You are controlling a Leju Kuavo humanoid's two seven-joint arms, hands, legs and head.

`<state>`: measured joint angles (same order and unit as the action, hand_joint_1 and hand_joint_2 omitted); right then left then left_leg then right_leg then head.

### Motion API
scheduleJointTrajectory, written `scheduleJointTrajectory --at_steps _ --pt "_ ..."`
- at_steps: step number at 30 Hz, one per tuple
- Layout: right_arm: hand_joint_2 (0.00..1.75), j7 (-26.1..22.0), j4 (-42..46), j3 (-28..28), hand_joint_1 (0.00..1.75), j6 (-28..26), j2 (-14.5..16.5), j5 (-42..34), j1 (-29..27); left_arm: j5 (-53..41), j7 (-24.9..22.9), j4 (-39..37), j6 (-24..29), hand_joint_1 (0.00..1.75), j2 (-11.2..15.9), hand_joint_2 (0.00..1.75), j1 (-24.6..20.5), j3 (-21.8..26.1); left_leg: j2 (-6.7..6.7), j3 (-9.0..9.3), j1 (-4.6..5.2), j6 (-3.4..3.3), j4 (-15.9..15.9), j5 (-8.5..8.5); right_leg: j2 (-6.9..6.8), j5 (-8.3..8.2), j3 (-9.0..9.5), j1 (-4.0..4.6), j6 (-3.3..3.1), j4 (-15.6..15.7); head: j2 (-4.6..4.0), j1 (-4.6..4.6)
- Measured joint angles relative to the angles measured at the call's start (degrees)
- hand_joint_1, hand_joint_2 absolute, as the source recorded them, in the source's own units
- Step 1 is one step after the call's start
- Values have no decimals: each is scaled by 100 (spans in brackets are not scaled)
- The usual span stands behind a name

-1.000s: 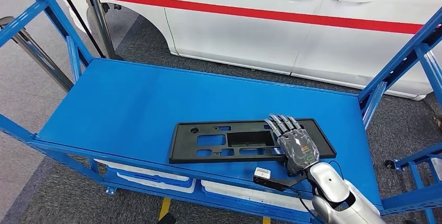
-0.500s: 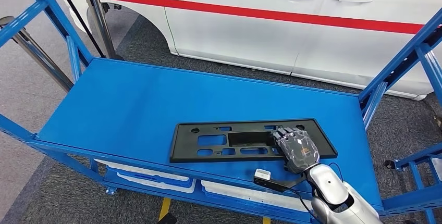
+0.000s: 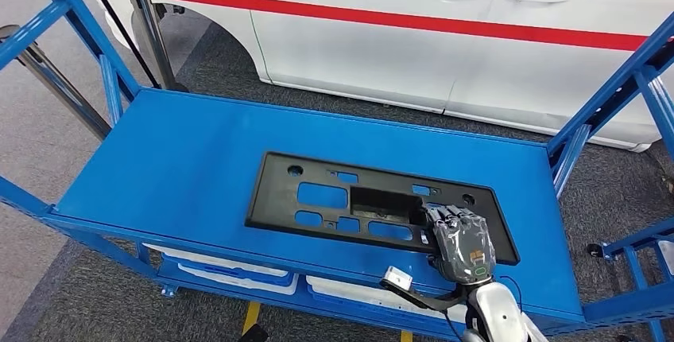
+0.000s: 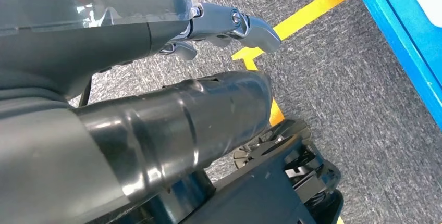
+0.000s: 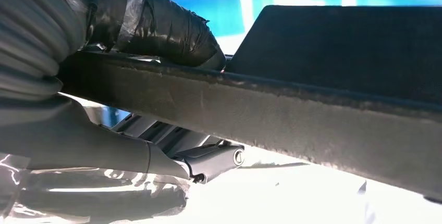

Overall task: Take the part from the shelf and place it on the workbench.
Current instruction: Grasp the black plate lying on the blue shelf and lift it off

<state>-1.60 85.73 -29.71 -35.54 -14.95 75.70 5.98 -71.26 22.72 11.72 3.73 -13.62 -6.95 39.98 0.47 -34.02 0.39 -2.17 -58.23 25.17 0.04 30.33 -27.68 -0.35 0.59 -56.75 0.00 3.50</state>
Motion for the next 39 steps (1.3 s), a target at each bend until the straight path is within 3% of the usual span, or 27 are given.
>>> scheduleJointTrajectory --at_steps 3,10,16,20,27,39 --pt "175 101 484 197 175 -289 323 397 -374 50 7 1 35 0 0 0 9 3 0 0 -1 1 2 1 -1 7 -4 0 -1 0 0 -1" --pt "175 167 1676 331 175 -358 970 1199 -1141 162 40 0 120 0 0 0 53 28 -1 0 -1 8 6 5 -1 13 -7 0 -6 -2 0 1" --pt "175 104 2281 332 175 -364 1238 1404 -1423 208 132 0 126 0 0 0 77 88 -1 1 0 8 6 5 0 13 -6 -1 -6 -1 0 2" --pt "175 -315 2509 373 175 -364 1411 1409 -1596 286 265 0 104 0 0 175 99 144 -1 1 0 7 4 5 0 13 -6 -2 -6 -1 0 1" --pt "175 -553 2613 416 175 -364 1598 1412 -1779 383 402 0 -13 0 3 175 151 191 -2 1 0 8 5 5 0 13 -6 -2 -6 -1 0 0" --pt "175 -171 2489 421 175 -364 1632 1432 -1791 427 396 0 71 0 8 175 174 282 -1 1 0 7 5 5 0 13 -5 -1 -6 -1 0 1"
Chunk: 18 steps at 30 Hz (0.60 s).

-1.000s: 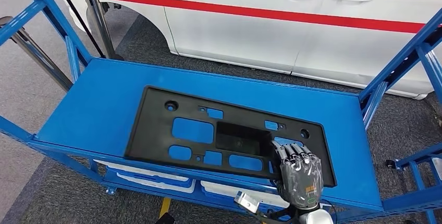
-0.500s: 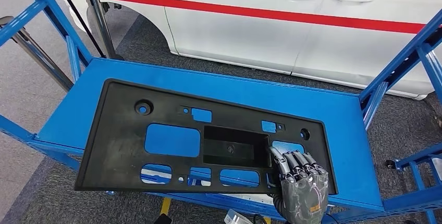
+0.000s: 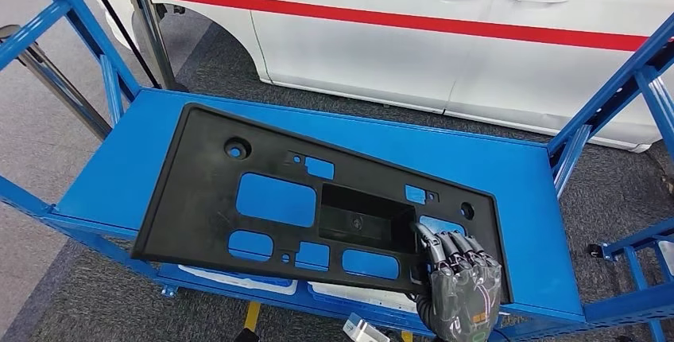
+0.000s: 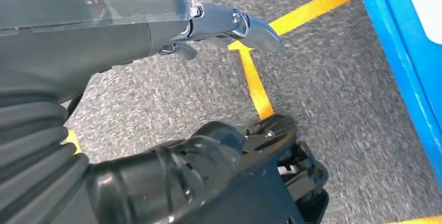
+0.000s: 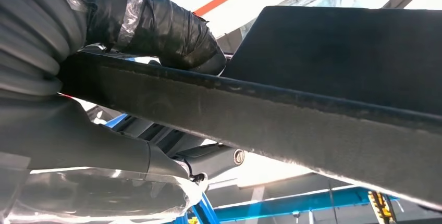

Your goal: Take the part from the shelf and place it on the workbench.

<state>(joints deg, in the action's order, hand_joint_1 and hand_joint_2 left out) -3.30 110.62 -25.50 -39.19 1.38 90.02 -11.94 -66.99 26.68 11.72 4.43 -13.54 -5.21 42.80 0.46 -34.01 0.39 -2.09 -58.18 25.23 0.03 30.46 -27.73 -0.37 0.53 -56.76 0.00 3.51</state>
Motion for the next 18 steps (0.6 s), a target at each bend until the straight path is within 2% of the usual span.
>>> scheduleJointTrajectory --at_steps 4,12,18 --pt "175 144 -69 -1 175 0 0 9 1 -8 -205 0 194 0 -1 175 12 12 0 0 0 0 0 0 0 0 0 0 0 0 0 -1" --pt "175 188 -147 -2 175 0 0 12 2 -43 -272 0 262 0 -1 175 17 15 0 0 0 0 0 0 0 0 0 0 0 0 0 1" --pt "175 357 -210 -10 175 0 0 12 8 -92 -402 0 540 0 -1 175 18 15 0 0 0 0 0 0 0 0 0 0 0 0 0 0"
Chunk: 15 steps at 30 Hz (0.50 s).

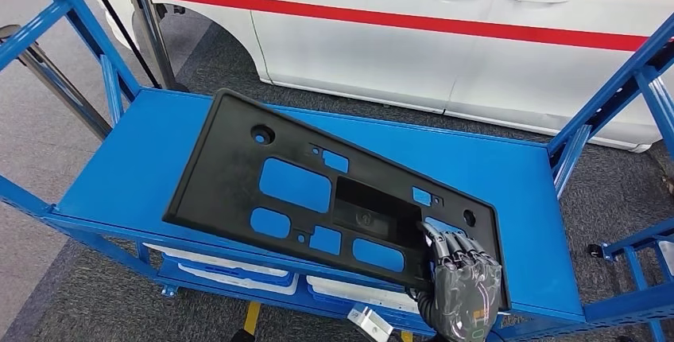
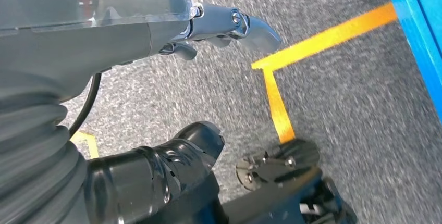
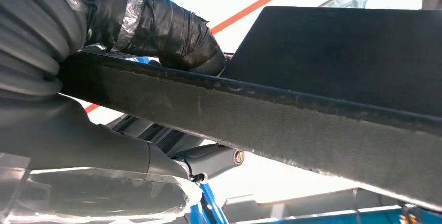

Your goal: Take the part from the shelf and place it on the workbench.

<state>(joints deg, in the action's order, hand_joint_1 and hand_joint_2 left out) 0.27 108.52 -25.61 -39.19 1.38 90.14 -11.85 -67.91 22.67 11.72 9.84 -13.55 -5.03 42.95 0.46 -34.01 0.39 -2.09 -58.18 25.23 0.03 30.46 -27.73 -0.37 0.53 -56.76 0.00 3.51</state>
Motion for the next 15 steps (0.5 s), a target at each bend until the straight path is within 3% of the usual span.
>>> scheduleJointTrajectory --at_steps 7,15 --pt "175 170 -87 -40 175 0 0 0 41 -70 -85 0 145 0 0 175 -6 0 3 -6 36 -59 -27 27 0 -12 19 -37 58 43 0 -1" --pt "175 185 -89 -55 175 0 -1 0 54 -74 -90 0 148 0 -7 175 -6 -2 -2 23 6 -79 34 3 0 4 34 -32 70 34 0 -2"
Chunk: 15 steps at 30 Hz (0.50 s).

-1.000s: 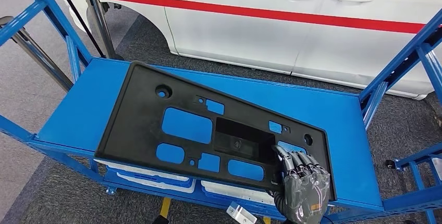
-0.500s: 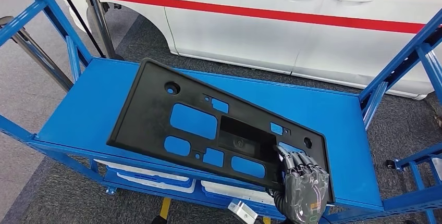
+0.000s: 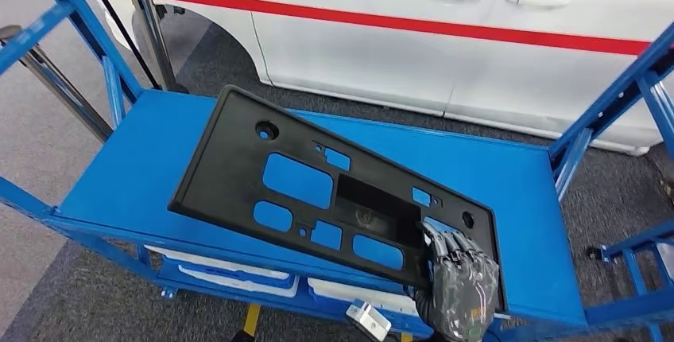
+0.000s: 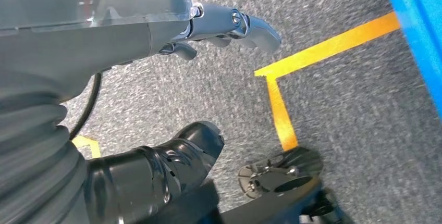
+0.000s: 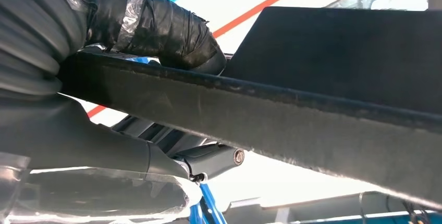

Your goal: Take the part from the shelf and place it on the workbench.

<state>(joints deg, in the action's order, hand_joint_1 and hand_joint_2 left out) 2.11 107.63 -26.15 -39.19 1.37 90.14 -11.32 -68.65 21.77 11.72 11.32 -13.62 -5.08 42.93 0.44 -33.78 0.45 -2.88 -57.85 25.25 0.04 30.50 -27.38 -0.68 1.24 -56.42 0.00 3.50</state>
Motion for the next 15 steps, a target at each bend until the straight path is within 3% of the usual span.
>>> scheduleJointTrajectory --at_steps 1,2,4,5,6,8,10,11,15 --pt "175 11 -2 -7 175 0 -1 0 7 -2 -1 0 3 0 -4 175 0 -1 -3 27 -20 -11 43 -17 0 31 -2 4 7 -36 0 1" --pt "175 29 -7 -20 175 -3 -3 0 22 -4 -3 0 7 0 -9 175 -5 -3 -9 53 -40 -27 84 -33 0 166 -99 3 17 -256 0 4" --pt "175 63 -26 -43 175 -8 -10 0 45 -9 -6 0 16 0 -14 175 -15 -4 -17 80 -52 -47 122 -46 1 518 -474 -10 39 -992 0 9" --pt "175 80 -54 -56 175 -10 -21 0 63 -13 -10 0 26 0 -20 175 -21 -6 -11 69 -51 -13 67 -17 9 447 -565 -24 40 -1016 0 11" --pt "175 91 -80 -65 175 -10 -31 0 72 -15 -12 0 36 0 -27 175 -23 -7 -3 55 -49 34 15 10 18 274 -567 -36 31 -864 0 8" --pt "175 121 -126 -85 175 -9 -49 0 92 -19 -15 0 55 0 -40 175 -23 -9 13 31 -50 151 -77 52 38 -179 -406 -38 -24 -259 0 2" --pt "175 146 -132 -103 175 -9 -50 0 99 -21 -15 0 58 0 -41 175 -20 -9 11 13 -66 211 -102 80 35 -209 -418 -43 -101 -245 0 -1" --pt "175 155 -132 -116 175 -9 -50 0 105 -22 -15 0 58 0 -41 175 -19 -10 6 -34 -75 242 -214 174 28 -227 -423 -51 -139 -231 0 -4" --pt "175 166 -146 -171 175 -9 -52 0 113 -22 -15 0 60 0 -41 175 -15 -11 -8 -539 -107 328 -1446 848 -9 -264 -469 -48 -209 -222 0 -12"
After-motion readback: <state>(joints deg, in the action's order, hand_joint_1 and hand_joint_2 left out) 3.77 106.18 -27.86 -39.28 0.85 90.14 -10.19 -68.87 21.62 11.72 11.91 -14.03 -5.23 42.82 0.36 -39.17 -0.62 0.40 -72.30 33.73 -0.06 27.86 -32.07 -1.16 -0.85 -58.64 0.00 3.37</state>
